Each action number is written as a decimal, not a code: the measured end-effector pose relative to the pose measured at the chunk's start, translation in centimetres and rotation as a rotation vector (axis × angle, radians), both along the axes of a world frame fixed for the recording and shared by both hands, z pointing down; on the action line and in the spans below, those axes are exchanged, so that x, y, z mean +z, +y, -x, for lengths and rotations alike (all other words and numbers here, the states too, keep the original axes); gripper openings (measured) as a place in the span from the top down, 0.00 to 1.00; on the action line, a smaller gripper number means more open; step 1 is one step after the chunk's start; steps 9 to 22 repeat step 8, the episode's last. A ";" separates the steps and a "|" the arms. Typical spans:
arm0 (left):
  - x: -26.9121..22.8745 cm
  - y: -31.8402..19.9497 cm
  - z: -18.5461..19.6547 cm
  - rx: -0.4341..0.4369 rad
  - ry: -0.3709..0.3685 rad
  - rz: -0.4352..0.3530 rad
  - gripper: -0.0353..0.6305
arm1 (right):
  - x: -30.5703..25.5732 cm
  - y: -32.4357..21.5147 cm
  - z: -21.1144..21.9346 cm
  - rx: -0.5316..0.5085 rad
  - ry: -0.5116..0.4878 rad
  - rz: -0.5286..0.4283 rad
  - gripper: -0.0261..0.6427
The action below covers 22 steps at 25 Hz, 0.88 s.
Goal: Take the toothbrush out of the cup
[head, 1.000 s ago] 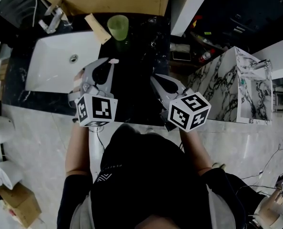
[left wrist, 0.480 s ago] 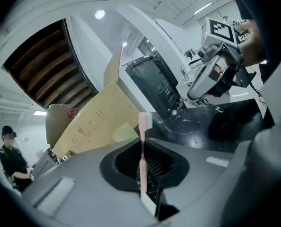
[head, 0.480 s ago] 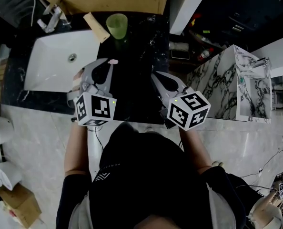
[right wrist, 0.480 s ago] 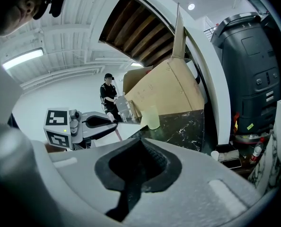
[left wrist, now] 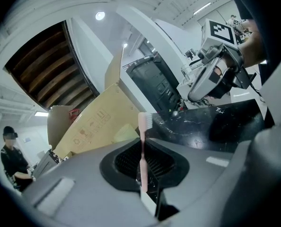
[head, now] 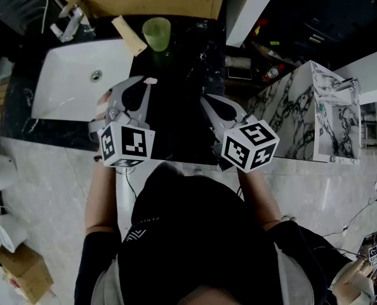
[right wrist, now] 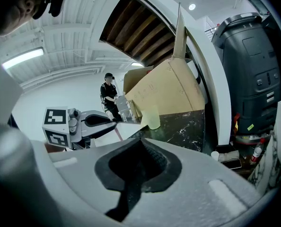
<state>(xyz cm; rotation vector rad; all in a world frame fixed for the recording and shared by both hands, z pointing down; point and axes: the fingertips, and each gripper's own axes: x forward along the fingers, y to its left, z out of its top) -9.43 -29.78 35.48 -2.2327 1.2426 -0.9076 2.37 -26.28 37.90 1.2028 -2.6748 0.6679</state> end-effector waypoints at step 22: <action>-0.3 -0.1 -0.1 -0.007 0.005 -0.003 0.89 | 0.0 -0.3 -0.1 0.000 0.000 -0.007 0.96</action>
